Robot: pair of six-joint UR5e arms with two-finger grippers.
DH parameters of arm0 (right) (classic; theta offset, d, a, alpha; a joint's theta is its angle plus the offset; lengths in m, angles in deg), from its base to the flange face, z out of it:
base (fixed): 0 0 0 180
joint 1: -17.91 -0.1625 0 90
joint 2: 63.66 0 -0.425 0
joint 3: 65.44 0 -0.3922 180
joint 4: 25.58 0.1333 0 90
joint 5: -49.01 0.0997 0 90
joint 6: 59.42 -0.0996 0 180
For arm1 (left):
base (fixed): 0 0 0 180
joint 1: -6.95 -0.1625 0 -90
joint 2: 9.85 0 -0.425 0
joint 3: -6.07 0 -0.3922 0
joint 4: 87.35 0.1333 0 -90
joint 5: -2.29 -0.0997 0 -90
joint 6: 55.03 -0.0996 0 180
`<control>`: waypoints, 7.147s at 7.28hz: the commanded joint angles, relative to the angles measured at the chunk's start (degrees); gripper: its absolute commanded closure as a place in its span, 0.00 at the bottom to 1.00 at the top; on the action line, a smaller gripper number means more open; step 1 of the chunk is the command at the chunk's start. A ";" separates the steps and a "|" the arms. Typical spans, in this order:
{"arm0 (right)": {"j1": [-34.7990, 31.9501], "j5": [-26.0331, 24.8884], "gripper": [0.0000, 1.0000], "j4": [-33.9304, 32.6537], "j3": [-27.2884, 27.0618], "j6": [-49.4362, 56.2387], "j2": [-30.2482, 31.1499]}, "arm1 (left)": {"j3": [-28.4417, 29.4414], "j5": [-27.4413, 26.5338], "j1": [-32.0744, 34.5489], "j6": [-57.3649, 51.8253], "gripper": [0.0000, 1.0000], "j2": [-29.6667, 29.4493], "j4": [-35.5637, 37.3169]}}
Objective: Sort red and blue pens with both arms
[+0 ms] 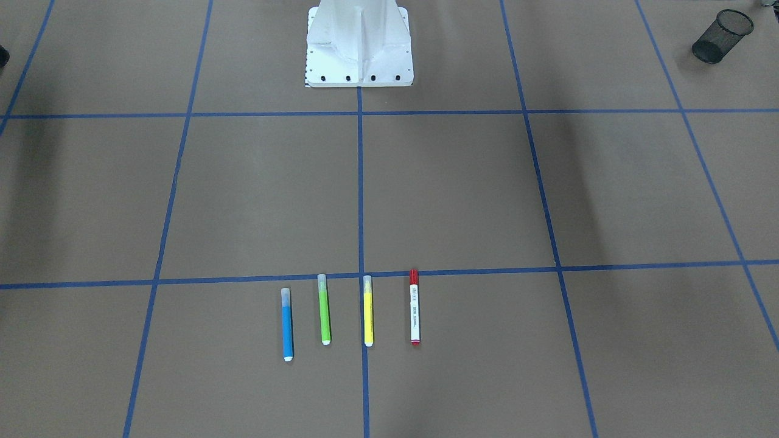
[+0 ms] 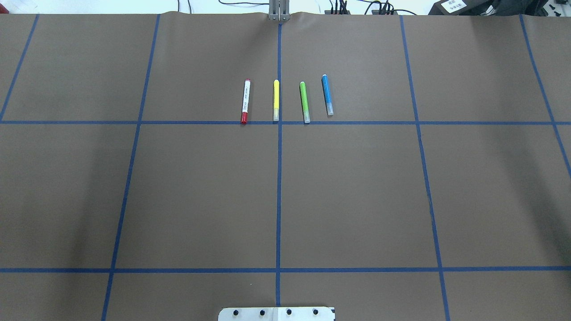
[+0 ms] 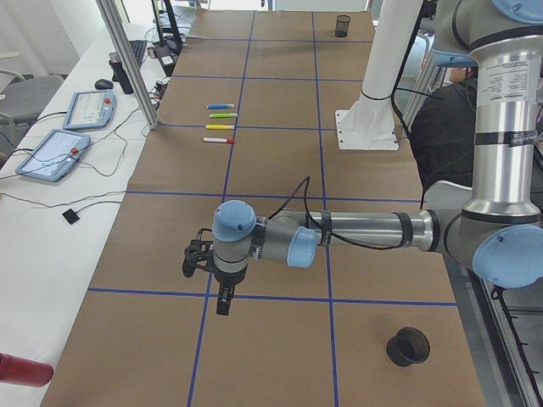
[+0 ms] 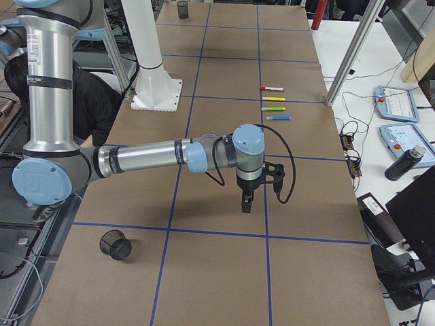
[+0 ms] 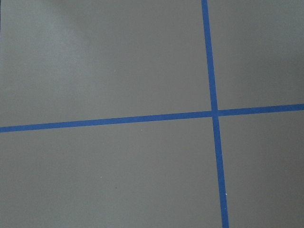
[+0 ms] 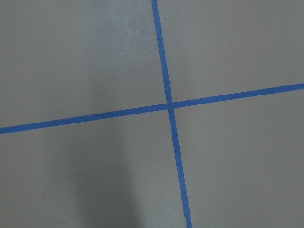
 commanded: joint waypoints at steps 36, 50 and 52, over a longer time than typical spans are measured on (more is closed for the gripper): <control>26.08 -4.61 0.01 0.71 13.55 -25.98 -33.78 | 34.30 -11.48 -45.62 54.05 1.00 -61.05 0.02; 40.58 -19.72 0.09 9.93 37.10 -36.36 -51.54 | 21.53 -3.27 -31.36 42.45 1.00 -52.97 12.89; 40.58 -20.08 0.27 13.59 40.86 -36.53 -51.98 | 21.26 -3.36 -31.36 42.45 1.00 -52.97 12.89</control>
